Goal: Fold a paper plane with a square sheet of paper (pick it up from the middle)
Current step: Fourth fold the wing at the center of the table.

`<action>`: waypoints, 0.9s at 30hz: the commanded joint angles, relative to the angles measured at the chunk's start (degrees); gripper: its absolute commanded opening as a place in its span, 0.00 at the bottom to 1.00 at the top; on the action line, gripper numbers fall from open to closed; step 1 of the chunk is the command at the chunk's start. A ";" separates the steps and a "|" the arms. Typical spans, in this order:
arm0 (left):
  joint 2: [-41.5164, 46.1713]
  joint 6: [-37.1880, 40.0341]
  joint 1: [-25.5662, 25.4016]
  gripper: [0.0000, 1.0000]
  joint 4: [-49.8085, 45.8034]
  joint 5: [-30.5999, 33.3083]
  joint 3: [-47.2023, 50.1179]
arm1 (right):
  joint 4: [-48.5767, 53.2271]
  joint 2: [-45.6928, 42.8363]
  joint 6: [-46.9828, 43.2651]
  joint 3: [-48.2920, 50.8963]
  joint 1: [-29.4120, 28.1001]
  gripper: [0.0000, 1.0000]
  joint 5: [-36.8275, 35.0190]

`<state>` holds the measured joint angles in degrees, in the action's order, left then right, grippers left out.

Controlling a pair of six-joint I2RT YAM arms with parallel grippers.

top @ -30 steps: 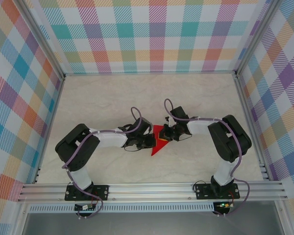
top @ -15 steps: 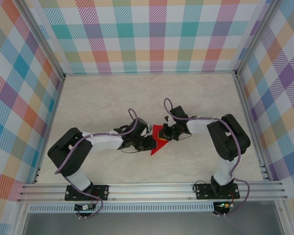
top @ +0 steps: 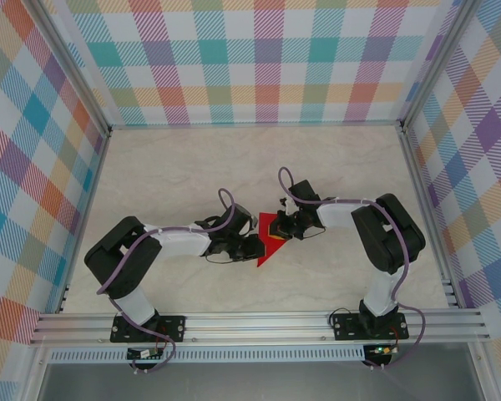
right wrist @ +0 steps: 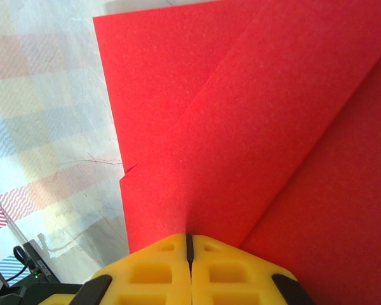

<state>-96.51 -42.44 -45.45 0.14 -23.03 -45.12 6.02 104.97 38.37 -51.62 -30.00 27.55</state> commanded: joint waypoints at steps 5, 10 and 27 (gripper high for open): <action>-2.48 -0.34 -0.20 0.16 -1.60 0.30 1.35 | 4.42 4.87 -0.64 1.52 -0.24 0.05 -7.07; -1.85 -0.59 -0.17 0.15 -1.46 0.48 1.44 | 4.72 5.01 -0.75 1.34 -0.24 0.05 -7.15; 1.95 -2.86 -1.51 0.16 1.45 -1.32 4.16 | 4.90 5.60 -0.71 1.17 -0.24 0.05 -6.98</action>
<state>-94.21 -44.34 -46.02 1.21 -23.14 -41.87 6.04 105.65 38.35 -52.25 -30.00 28.14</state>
